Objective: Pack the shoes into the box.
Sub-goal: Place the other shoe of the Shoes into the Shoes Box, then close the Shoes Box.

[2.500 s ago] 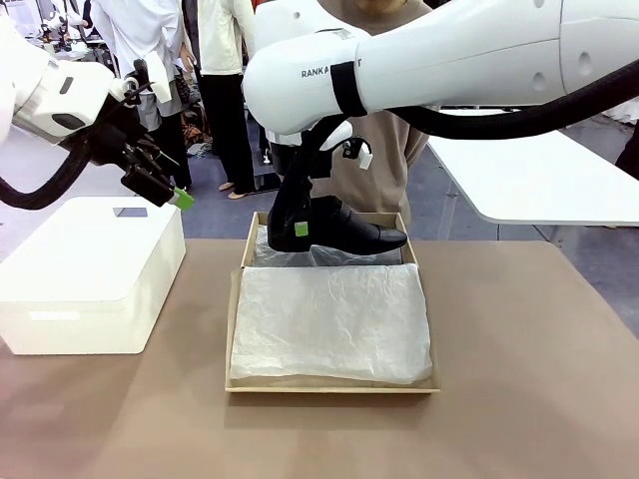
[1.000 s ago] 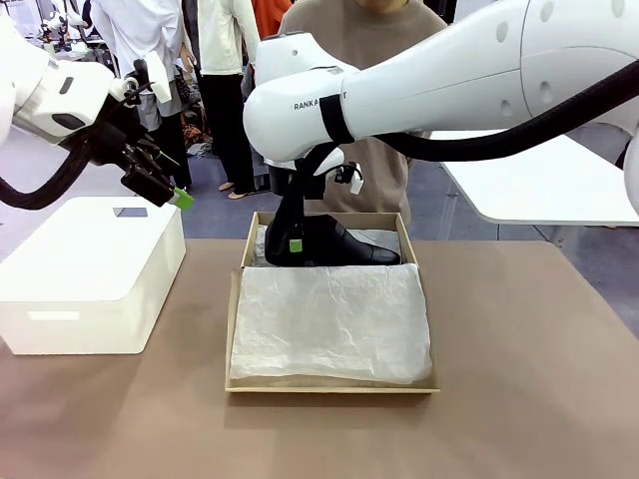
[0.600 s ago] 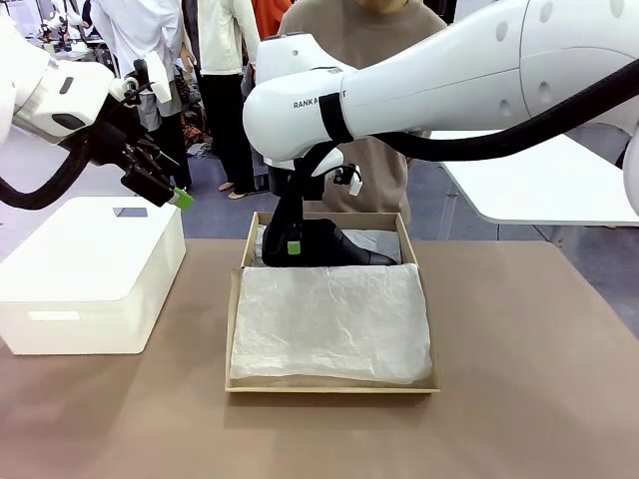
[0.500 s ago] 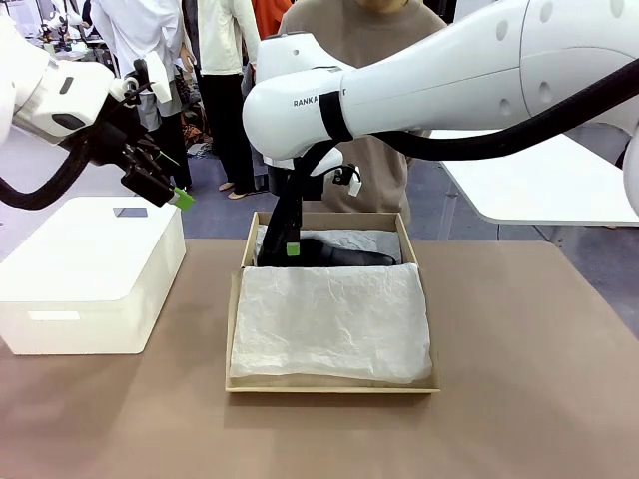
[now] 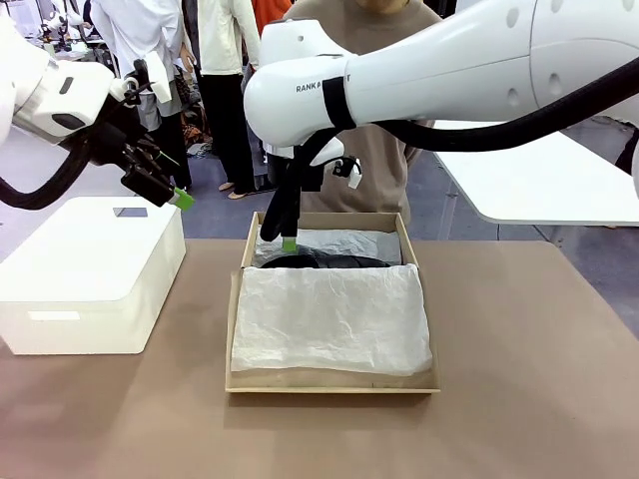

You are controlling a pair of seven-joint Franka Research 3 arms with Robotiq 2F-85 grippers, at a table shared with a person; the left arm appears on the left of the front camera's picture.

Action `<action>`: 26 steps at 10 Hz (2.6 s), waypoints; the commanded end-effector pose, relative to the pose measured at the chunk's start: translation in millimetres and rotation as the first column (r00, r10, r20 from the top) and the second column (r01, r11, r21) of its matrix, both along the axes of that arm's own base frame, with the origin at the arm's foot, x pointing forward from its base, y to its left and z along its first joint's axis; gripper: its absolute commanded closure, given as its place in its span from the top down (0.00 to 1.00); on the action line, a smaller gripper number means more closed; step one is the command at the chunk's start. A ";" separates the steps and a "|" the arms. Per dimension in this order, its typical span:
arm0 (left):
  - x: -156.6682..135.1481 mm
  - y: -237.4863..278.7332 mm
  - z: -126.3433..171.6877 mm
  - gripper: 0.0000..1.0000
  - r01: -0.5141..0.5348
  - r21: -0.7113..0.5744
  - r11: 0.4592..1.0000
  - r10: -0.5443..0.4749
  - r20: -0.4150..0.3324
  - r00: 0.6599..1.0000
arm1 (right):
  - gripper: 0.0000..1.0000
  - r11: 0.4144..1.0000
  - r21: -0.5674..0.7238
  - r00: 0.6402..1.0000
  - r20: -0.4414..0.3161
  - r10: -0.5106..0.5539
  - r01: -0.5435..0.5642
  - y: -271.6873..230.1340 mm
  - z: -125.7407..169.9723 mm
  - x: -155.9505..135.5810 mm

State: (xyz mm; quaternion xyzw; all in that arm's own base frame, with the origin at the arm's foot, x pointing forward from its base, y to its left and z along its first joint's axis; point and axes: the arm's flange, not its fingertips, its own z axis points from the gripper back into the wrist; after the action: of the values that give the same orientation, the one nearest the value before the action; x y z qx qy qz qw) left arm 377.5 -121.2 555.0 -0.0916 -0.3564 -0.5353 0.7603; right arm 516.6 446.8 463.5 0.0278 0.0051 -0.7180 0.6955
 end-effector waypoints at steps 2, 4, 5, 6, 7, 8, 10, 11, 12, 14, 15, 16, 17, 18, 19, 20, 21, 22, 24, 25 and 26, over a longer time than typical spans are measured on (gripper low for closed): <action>-0.2 0.0 -1.4 1.00 0.002 -0.014 1.000 -0.002 -0.007 1.000 | 1.00 1.000 0.009 1.000 -0.028 -0.014 0.014 -4.8 8.1 -6.4; -0.2 0.0 -1.4 1.00 0.002 -0.014 1.000 -0.002 -0.007 1.000 | 1.00 1.000 0.002 1.000 -0.003 -0.002 0.002 -1.4 6.5 -2.4; -0.2 0.0 -1.4 1.00 0.002 -0.014 1.000 -0.002 -0.007 1.000 | 1.00 1.000 0.002 1.000 -0.003 -0.002 0.002 -1.4 6.5 -2.4; -0.2 0.0 -1.4 1.00 0.002 -0.014 1.000 -0.002 -0.007 1.000 | 1.00 1.000 0.002 1.000 -0.003 -0.002 0.002 -1.4 6.5 -2.4; -0.2 0.0 -1.4 1.00 0.002 -0.014 1.000 -0.002 -0.007 1.000 | 1.00 1.000 0.002 1.000 -0.003 -0.002 0.002 -1.4 6.5 -2.4; -0.2 0.0 -1.4 1.00 0.002 -0.014 1.000 -0.002 -0.007 1.000 | 1.00 1.000 0.002 1.000 -0.003 -0.002 0.002 -1.4 6.5 -2.4; -0.2 0.0 -1.4 1.00 0.002 -0.014 1.000 -0.002 -0.007 1.000 | 1.00 0.999 0.015 0.999 -0.015 0.038 -0.038 -5.3 14.9 -5.6; -0.2 0.0 -1.4 1.00 0.002 -0.014 1.000 -0.002 -0.007 1.000 | 1.00 0.995 0.017 0.995 -0.033 0.094 -0.093 -11.6 28.1 -10.0; -0.2 0.0 -1.4 1.00 0.002 -0.014 1.000 -0.002 -0.007 1.000 | 1.00 0.982 0.008 0.981 -0.046 0.188 -0.188 -21.0 42.3 -15.9; -0.2 0.0 -1.4 1.00 0.002 -0.014 1.000 -0.002 -0.007 1.000 | 1.00 0.922 -0.004 0.917 -0.112 0.383 -0.386 -47.5 72.1 -28.1; -0.2 0.0 -1.4 1.00 0.002 -0.014 1.000 -0.002 -0.007 1.000 | 1.00 0.879 -0.012 0.870 -0.148 0.470 -0.477 -61.4 82.3 -32.0; -0.2 0.0 -1.4 1.00 0.002 -0.014 1.000 -0.002 -0.007 1.000 | 1.00 0.788 0.000 0.777 -0.164 0.607 -0.616 -75.4 91.3 -36.1; -0.2 0.0 -1.4 1.00 0.002 -0.014 1.000 -0.002 -0.007 1.000 | 1.00 0.653 0.007 0.644 -0.163 0.748 -0.757 -92.1 98.0 -41.8; -0.2 0.0 -1.4 1.00 0.002 -0.014 1.000 -0.002 -0.007 1.000 | 1.00 0.586 0.006 0.577 -0.168 0.799 -0.810 -102.6 102.0 -45.3; -0.2 0.0 -1.4 1.00 0.002 -0.014 1.000 -0.002 -0.007 1.000 | 1.00 0.467 0.009 0.460 -0.153 0.874 -0.884 -118.6 104.8 -48.9; -0.2 0.0 -1.4 1.00 0.002 -0.014 1.000 -0.002 -0.007 1.000 | 1.00 0.368 0.003 0.366 -0.110 0.924 -0.930 -132.1 105.5 -49.4; -0.2 0.0 -1.4 1.00 0.002 -0.014 1.000 -0.002 -0.007 1.000 | 1.00 0.272 0.009 0.270 -0.075 0.960 -0.962 -143.7 105.7 -51.4; -0.2 0.0 -1.4 1.00 0.002 -0.014 1.000 -0.002 -0.007 1.000 | 1.00 0.190 -0.002 0.190 -0.056 0.980 -0.982 -154.9 104.1 -51.3; -0.2 0.0 -1.4 1.00 0.002 -0.014 1.000 -0.002 -0.007 1.000 | 1.00 0.121 -0.058 0.125 -0.065 0.990 -0.991 -162.9 103.4 -53.4; -0.2 0.0 -1.4 1.00 0.002 -0.014 1.000 -0.002 -0.007 1.000 | 1.00 0.207 -0.055 0.211 -0.067 0.975 -0.977 -154.5 101.6 -54.6; -0.2 0.0 -1.4 1.00 0.002 -0.014 1.000 -0.002 -0.007 1.000 | 1.00 0.143 -0.022 0.144 -0.081 0.986 -0.990 -151.8 112.9 -41.7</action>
State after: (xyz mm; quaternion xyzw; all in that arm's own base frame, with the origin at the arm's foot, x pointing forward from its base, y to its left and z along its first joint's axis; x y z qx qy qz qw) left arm 377.5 -121.3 555.0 -0.0916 -0.3564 -0.5353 0.7603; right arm 472.6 293.5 572.1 -0.0217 0.0086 -0.0887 0.9958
